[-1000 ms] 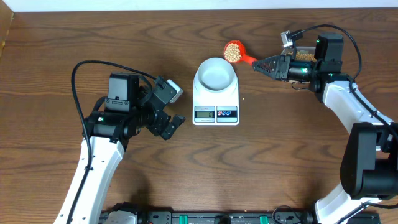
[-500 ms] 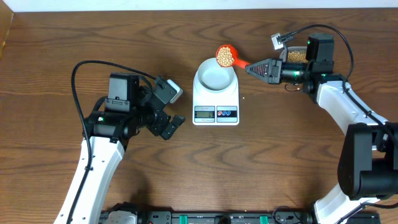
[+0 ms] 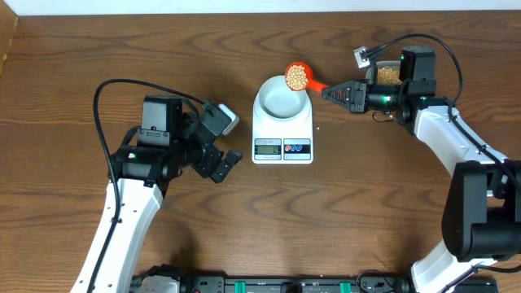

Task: Scoop item into bowl and weigh 50g on scale
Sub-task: 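Carry the filled scoop left over the white bowl with the right gripper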

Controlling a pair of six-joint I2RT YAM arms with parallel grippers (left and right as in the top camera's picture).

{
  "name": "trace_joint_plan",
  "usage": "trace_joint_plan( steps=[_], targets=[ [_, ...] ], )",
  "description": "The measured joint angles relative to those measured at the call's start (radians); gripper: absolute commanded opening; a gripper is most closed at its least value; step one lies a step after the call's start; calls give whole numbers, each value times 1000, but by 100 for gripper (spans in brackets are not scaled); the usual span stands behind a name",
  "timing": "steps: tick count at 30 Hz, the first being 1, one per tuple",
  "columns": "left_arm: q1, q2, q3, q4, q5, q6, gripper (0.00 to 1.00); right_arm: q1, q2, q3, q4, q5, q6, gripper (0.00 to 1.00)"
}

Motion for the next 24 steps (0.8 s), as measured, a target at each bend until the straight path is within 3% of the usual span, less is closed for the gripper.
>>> trace_joint_plan(
  steps=[24],
  targets=[
    [0,0,0,0,0,0,98,0,0,0,0,9,-46,1]
  ],
)
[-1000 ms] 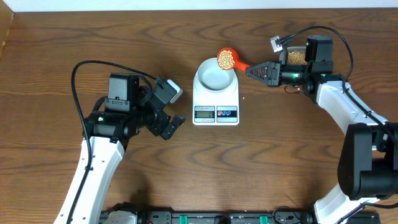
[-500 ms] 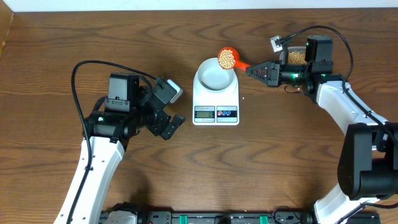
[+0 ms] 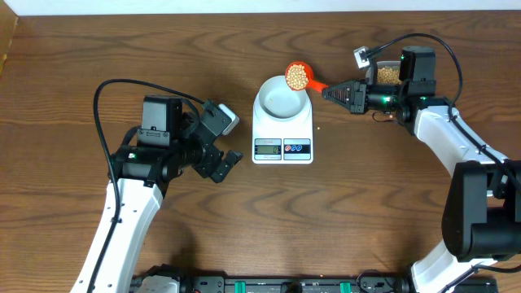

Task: Scoop item into bowl and weigh 50g on scale
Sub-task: 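Carry the filled scoop left over the white bowl with the right gripper, then tilt the scoop with the right gripper to pour soybeans into the bowl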

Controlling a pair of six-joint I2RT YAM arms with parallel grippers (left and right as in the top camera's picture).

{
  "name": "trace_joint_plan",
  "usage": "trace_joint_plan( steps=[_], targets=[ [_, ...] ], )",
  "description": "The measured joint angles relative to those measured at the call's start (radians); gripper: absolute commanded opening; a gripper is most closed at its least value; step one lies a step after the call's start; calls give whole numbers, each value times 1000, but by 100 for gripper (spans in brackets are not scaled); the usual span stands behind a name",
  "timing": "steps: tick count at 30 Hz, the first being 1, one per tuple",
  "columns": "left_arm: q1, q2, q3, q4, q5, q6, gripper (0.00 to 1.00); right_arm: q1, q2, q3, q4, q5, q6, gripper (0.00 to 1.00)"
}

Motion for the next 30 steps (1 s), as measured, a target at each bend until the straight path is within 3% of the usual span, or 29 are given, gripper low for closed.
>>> trace_joint_plan(
  steps=[30],
  targets=[
    [0,0,0,0,0,0,98,41,0,0,-25,122,-105,1]
  ],
)
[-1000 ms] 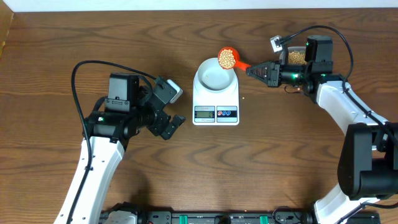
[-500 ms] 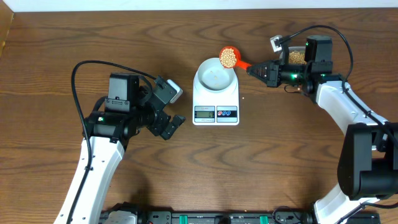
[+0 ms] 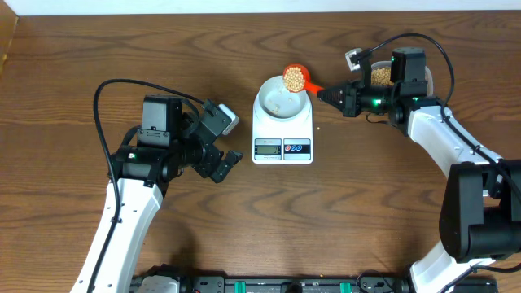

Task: Scoop item into bowl and weigh 50g on scale
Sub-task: 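Tilt the scoop with the right gripper to pour soybeans into the bowl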

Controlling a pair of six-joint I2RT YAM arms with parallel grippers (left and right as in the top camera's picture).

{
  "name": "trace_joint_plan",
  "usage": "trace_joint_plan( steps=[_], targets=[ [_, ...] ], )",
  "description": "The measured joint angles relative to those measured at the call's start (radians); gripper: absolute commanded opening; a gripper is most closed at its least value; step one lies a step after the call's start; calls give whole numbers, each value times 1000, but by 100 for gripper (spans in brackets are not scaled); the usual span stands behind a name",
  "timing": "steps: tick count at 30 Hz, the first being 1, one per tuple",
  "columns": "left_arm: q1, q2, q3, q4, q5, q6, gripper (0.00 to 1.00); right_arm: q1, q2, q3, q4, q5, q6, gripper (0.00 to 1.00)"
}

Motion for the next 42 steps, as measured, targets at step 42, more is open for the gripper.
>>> trace_joint_plan(
  steps=[42],
  targets=[
    [0,0,0,0,0,0,98,15,0,0,-13,30,-351,1]
  ],
)
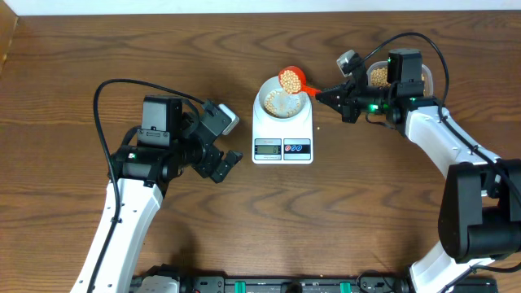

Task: Scoop item into bowl and weigh 50g on scale
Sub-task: 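Tilt the scoop with the right gripper to pour soybeans into the bowl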

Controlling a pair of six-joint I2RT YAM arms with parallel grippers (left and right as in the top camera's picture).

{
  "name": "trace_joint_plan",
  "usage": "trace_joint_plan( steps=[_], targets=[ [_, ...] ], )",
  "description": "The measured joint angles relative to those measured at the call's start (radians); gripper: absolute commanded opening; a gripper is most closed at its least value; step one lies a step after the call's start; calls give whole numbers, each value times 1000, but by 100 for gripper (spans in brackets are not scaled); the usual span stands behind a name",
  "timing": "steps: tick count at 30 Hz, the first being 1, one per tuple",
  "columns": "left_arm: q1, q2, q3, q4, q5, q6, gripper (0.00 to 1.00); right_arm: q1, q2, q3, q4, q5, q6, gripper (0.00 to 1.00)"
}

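An orange scoop (294,80) with a few tan pellets left in it hangs tilted over the white bowl (282,102), which holds a layer of pellets. The bowl stands on the white scale (282,130), whose display faces the front. My right gripper (326,94) is shut on the scoop's handle, just right of the bowl. Behind that arm stands the supply tub of pellets (381,76). My left gripper (229,157) hangs left of the scale with its fingers apart and nothing between them.
The brown wooden table (260,220) carries only the scale and the supply tub. Cables loop above both arms. Black hardware lines the front edge.
The right gripper has rolled the scoop further over the bowl. Most pellets have left the scoop and now cover the bowl's bottom. The left arm is unchanged.
The right gripper first held a full scoop level at the bowl's far right rim, the bowl empty. It was the same at the second moment. Then the scoop was tilted and a few pellets lay in the bowl; now many lie there.
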Motion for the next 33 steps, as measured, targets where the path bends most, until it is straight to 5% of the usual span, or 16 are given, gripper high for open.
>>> trace_joint_plan(
  steps=[33],
  targets=[
    [0,0,0,0,0,0,98,0,0,0,3,85,-84,1]
  ],
)
